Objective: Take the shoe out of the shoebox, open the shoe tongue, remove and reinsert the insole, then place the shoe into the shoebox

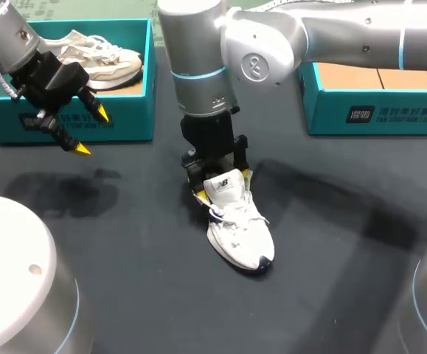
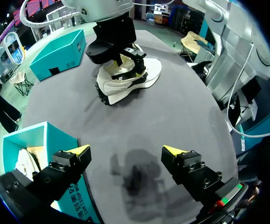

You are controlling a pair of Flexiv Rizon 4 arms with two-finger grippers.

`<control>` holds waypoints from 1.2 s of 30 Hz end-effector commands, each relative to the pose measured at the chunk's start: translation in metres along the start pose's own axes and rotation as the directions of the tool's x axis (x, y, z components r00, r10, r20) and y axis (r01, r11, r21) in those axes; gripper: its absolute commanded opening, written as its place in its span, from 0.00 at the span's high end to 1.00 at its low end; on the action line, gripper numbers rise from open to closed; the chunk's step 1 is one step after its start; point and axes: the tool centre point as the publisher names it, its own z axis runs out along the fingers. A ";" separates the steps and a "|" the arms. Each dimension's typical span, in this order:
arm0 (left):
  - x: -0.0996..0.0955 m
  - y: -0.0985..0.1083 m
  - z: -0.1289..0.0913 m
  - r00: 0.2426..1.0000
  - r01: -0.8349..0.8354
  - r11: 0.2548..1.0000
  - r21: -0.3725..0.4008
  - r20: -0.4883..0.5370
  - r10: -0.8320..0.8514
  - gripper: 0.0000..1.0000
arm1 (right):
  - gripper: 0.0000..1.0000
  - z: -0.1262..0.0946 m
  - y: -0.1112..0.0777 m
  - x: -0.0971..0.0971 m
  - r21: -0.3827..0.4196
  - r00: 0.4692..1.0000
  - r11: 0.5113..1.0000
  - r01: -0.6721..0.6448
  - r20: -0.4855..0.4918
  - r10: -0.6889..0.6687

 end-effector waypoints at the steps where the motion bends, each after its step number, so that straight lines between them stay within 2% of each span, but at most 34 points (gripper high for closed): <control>1: 0.000 0.000 0.000 1.000 0.000 1.000 -0.003 0.000 0.000 0.00 | 0.00 -0.003 -0.005 0.004 -0.005 1.000 1.000 -0.002 0.009 0.002; 4: 0.000 0.000 0.000 1.000 0.000 1.000 -0.003 0.000 0.000 0.00 | 0.00 -0.002 -0.002 0.007 0.008 1.000 1.000 0.010 0.011 -0.010; 8: 0.000 0.000 0.000 1.000 0.000 1.000 -0.003 0.000 0.000 0.00 | 0.00 -0.003 -0.012 0.008 -0.015 1.000 1.000 -0.026 0.012 0.026; 17: 0.000 0.000 0.000 1.000 0.000 1.000 -0.003 0.000 0.000 0.00 | 0.00 0.000 -0.030 0.003 -0.015 0.999 0.999 -0.049 0.019 0.049; 28: 0.000 0.000 0.000 1.000 0.000 1.000 -0.003 0.000 0.000 0.00 | 0.00 -0.016 -0.035 0.003 -0.049 0.995 0.997 -0.059 0.073 0.062; 36: 0.000 0.000 0.000 1.000 0.000 1.000 -0.003 0.000 0.000 0.00 | 0.00 -0.032 -0.048 0.008 -0.050 0.993 0.996 -0.073 0.087 0.077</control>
